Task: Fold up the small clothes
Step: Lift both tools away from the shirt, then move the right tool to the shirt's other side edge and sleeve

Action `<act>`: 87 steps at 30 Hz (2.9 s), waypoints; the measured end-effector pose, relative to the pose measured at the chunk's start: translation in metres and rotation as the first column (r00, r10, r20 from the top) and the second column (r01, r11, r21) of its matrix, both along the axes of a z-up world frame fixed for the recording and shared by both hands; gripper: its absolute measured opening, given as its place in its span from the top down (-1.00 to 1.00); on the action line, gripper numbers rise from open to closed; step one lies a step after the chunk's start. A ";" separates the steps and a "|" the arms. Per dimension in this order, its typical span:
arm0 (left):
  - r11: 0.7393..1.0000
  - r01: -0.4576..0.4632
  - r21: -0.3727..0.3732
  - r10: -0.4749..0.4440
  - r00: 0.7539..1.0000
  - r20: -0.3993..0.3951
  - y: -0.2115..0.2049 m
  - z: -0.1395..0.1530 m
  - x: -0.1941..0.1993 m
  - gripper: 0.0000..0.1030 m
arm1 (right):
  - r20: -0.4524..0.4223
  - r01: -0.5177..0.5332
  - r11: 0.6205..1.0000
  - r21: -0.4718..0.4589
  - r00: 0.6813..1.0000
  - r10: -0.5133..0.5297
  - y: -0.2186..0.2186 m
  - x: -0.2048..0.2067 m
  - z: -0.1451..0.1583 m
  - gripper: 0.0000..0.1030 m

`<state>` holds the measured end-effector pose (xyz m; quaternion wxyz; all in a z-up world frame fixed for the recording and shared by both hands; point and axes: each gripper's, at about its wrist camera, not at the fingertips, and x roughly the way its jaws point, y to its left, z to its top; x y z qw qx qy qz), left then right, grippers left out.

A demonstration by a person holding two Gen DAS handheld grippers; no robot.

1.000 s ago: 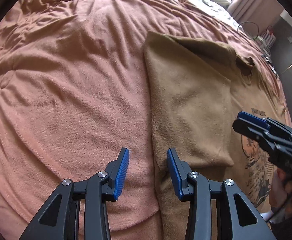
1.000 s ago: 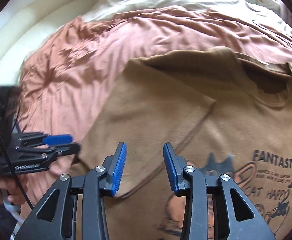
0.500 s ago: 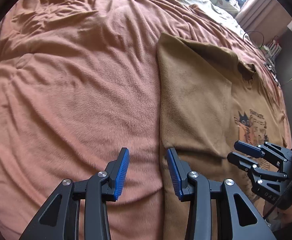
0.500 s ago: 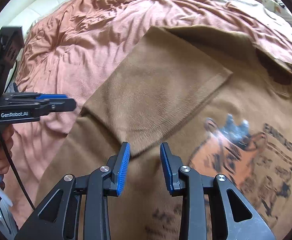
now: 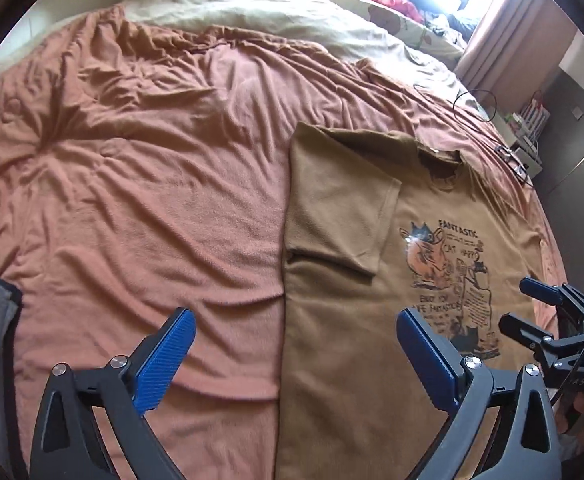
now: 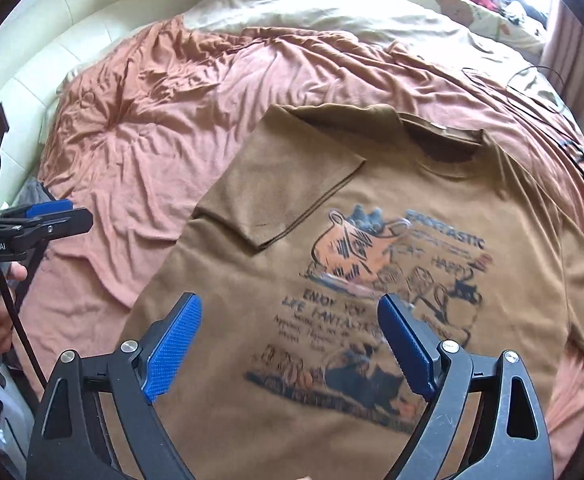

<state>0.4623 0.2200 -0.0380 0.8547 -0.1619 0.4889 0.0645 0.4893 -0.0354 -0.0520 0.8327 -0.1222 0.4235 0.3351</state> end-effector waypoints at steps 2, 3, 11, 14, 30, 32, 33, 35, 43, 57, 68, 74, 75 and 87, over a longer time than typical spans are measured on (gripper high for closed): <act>1.000 -0.009 0.015 0.009 1.000 0.007 -0.005 0.010 -0.013 -0.97 | 0.010 0.008 1.000 0.006 1.000 -0.008 -0.014 -0.013 0.010 -0.91; 1.000 -0.017 0.022 0.017 1.000 0.010 -0.007 0.015 -0.019 -0.97 | 0.009 0.010 1.000 0.011 1.000 -0.010 -0.021 -0.021 0.015 -1.00; 1.000 -0.004 0.026 0.002 0.998 0.066 -0.034 0.053 -0.063 -0.97 | 0.046 0.045 0.998 0.041 0.998 -0.047 -0.069 -0.067 0.048 -1.00; 1.000 -0.001 0.030 -0.002 0.996 0.092 -0.044 0.065 -0.079 -0.97 | 0.045 0.056 0.997 0.052 0.997 -0.059 -0.089 -0.082 0.055 -1.00; 0.996 0.085 0.023 -0.087 0.981 0.171 -0.117 0.112 -0.114 -0.97 | 0.080 0.287 0.950 0.126 0.951 -0.298 -0.225 -0.136 0.091 -1.00; 0.995 0.095 0.028 -0.099 0.979 0.179 -0.130 0.117 -0.109 -0.97 | 0.075 0.307 0.942 0.135 0.945 -0.319 -0.243 -0.137 0.093 -1.00; 0.995 0.097 0.030 -0.101 0.978 0.183 -0.137 0.118 -0.107 -0.97 | 0.074 0.318 0.938 0.140 0.941 -0.330 -0.251 -0.137 0.093 -1.00; 0.995 0.099 0.026 -0.102 0.977 0.188 -0.151 0.121 -0.098 -0.97 | 0.080 0.337 0.930 0.148 0.933 -0.351 -0.268 -0.137 0.094 -1.00; 0.991 0.132 -0.012 -0.127 0.967 0.220 -0.208 0.124 -0.064 -0.97 | 0.061 0.400 0.896 0.193 0.906 -0.418 -0.324 -0.132 0.088 -1.00; 0.971 0.232 0.051 -0.237 0.951 0.199 -0.289 0.112 0.013 -0.97 | 0.051 0.497 0.829 0.257 0.850 -0.525 -0.371 -0.093 0.068 -1.00; 0.949 0.311 0.052 -0.315 0.923 0.220 -0.334 0.089 0.099 -0.80 | 0.033 0.512 0.819 0.261 0.843 -0.537 -0.377 -0.025 0.047 -0.94; 0.936 0.349 0.052 -0.352 0.918 0.184 -0.354 0.059 0.146 -0.59 | -0.028 0.525 0.804 0.277 0.841 -0.540 -0.383 0.023 0.020 -0.52; 0.934 0.353 0.054 -0.356 0.917 0.178 -0.356 0.053 0.154 -0.59 | -0.035 0.526 0.803 0.279 0.841 -0.539 -0.384 0.031 0.016 -0.44; 0.914 0.404 0.030 -0.404 0.907 0.118 -0.383 -0.013 0.214 -0.17 | -0.181 0.568 0.756 0.326 0.822 -0.540 -0.393 0.114 -0.045 -0.08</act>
